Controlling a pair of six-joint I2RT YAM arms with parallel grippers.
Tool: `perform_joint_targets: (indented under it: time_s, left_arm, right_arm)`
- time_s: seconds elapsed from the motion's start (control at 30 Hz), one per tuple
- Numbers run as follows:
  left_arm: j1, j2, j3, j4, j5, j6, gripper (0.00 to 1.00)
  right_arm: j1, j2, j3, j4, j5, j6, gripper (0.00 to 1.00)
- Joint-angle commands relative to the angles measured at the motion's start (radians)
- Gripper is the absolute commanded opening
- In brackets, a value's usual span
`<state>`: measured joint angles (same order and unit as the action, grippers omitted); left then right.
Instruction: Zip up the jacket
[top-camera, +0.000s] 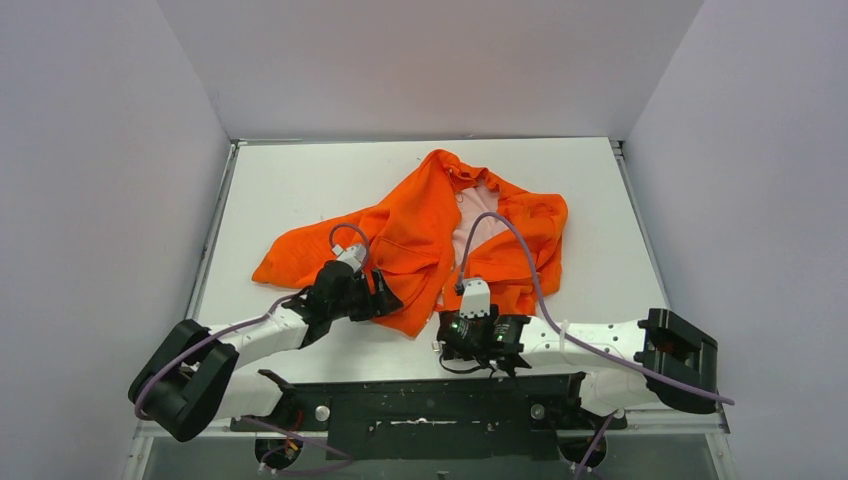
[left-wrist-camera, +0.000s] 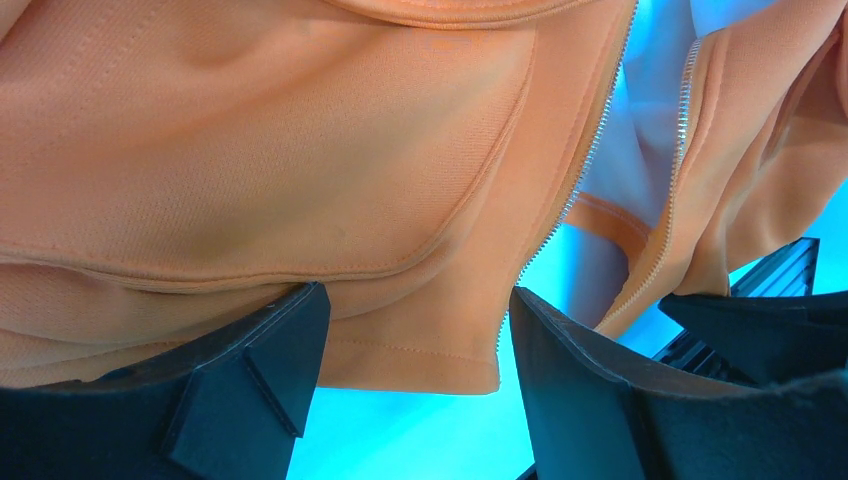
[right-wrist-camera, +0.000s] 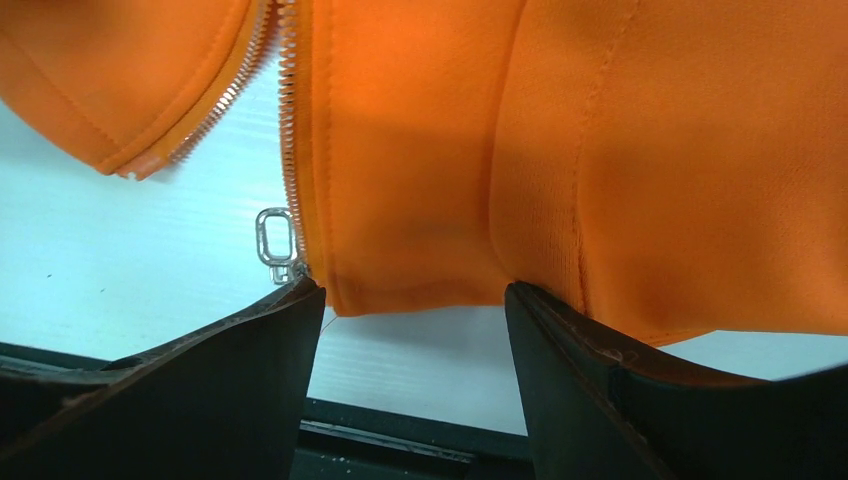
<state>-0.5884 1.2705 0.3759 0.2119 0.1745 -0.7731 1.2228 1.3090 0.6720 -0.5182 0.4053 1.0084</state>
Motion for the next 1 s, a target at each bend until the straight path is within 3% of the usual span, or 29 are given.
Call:
perform_joint_targets:
  time_s: [0.0,0.33,0.97]
  left_arm:
    - [-0.007,-0.020,-0.006,0.007,-0.017,0.008,0.66]
    - [-0.013,-0.013,0.005,0.012,-0.013,0.006,0.66]
    - [-0.013,0.007,0.016,0.012,-0.012,0.018,0.66]
  right_arm:
    - [-0.017,0.011,-0.014,0.051,0.071,0.023,0.70]
    - [-0.046,0.029,-0.038,0.094,0.055,0.006,0.79]
    - [-0.046,0.040,-0.109,0.097,-0.018,0.010,0.77]
